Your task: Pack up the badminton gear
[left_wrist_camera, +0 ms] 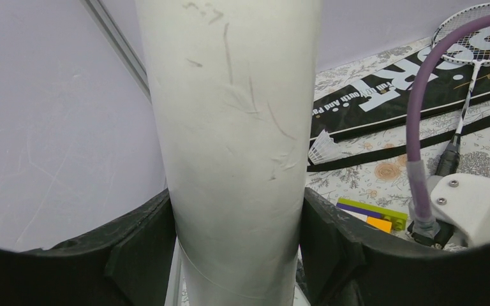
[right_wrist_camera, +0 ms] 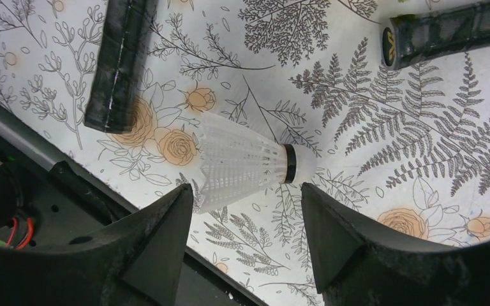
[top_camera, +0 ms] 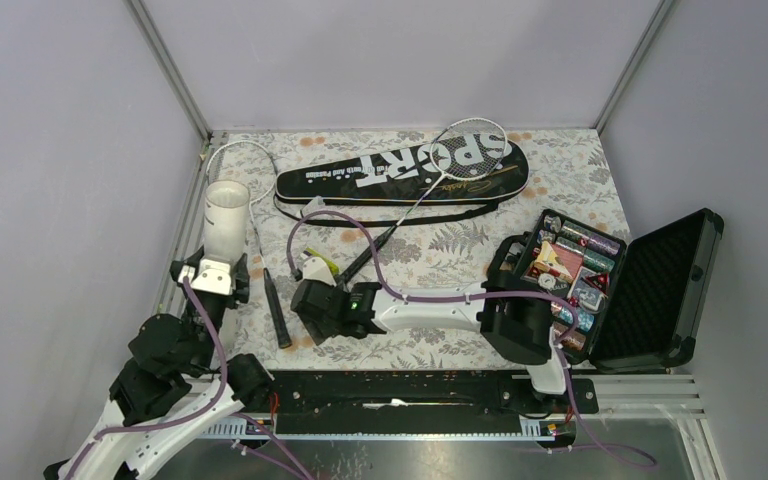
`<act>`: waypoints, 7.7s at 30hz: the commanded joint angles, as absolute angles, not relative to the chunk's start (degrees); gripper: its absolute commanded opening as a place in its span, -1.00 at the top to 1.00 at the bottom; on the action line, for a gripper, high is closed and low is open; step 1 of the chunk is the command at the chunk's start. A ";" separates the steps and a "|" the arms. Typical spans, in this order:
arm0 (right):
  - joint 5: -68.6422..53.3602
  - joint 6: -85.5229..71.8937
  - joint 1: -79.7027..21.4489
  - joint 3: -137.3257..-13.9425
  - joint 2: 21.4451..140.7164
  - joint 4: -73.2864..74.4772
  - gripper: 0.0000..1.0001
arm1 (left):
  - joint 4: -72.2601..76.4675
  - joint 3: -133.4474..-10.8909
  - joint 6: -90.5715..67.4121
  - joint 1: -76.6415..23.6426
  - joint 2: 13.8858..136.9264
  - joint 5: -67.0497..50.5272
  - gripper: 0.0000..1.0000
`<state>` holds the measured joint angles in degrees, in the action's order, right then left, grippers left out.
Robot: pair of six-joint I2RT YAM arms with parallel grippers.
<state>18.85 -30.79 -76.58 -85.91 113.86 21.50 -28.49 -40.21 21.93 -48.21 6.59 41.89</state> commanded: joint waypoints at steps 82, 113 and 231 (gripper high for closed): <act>3.62 -27.62 -64.09 -65.48 55.48 12.74 1.00 | -22.00 -36.16 33.96 -48.25 24.55 -11.77 0.48; 5.29 -27.92 -64.07 -63.60 63.61 8.11 0.98 | -21.84 -36.16 32.68 -48.24 24.22 -12.33 0.51; 32.85 -8.16 -64.12 -20.27 22.78 -20.32 -0.18 | -30.41 -88.28 -16.97 -20.87 114.23 29.19 0.01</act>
